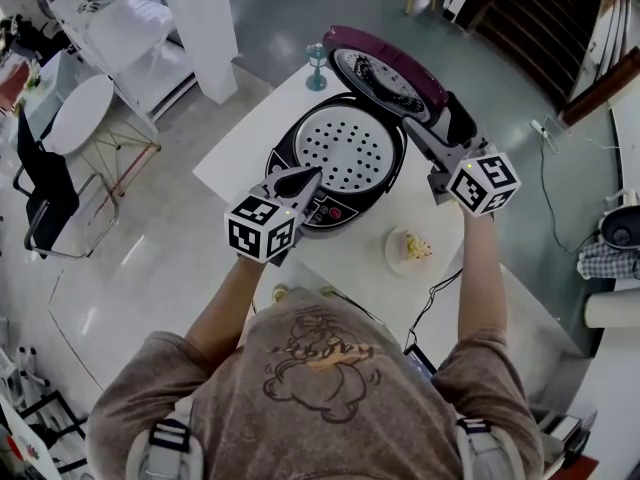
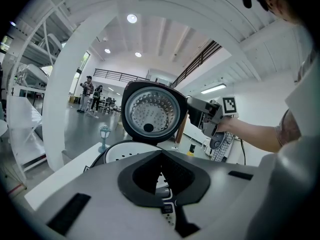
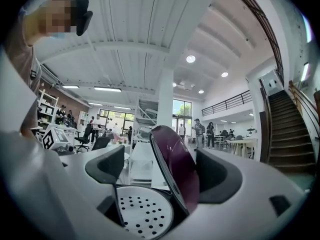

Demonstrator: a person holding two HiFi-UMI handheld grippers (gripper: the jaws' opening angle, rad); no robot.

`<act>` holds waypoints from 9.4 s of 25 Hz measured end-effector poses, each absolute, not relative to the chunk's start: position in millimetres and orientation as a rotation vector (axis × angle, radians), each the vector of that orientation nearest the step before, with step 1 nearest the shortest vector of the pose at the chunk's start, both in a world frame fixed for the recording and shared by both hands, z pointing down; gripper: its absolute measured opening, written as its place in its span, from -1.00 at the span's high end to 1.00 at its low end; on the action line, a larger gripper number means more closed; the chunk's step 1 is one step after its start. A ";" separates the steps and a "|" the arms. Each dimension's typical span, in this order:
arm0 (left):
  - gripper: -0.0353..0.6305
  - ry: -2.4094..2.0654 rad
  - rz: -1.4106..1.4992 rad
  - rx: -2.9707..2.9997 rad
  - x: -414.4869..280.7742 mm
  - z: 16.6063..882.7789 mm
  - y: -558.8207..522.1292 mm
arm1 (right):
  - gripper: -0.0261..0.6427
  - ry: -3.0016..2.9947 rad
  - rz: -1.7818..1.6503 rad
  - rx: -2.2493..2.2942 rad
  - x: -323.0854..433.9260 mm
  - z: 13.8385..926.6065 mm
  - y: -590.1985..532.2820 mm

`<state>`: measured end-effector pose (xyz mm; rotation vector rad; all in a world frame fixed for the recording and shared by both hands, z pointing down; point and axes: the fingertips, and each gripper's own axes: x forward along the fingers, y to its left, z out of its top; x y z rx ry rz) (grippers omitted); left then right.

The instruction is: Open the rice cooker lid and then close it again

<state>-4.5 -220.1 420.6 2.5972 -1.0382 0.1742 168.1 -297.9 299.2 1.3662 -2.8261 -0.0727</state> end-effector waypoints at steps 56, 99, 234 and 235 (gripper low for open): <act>0.83 -1.099 0.108 2.632 -19.2 396.8 -229.5 | -0.27 -2.784 0.109 1.176 87.3 427.6 -187.0; 0.83 -1.064 0.368 2.590 -8.1 448.4 -248.1 | -0.12 -2.756 0.308 1.215 87.3 459.5 -187.5; 0.83 -1.278 0.008 2.616 -91.9 475.7 -17.2 | 0.92 -2.546 0.336 1.796 125.1 496.2 17.0; 0.83 -1.278 0.008 2.614 -91.9 475.6 -16.5 | 0.92 -2.550 0.331 1.790 124.3 496.0 17.3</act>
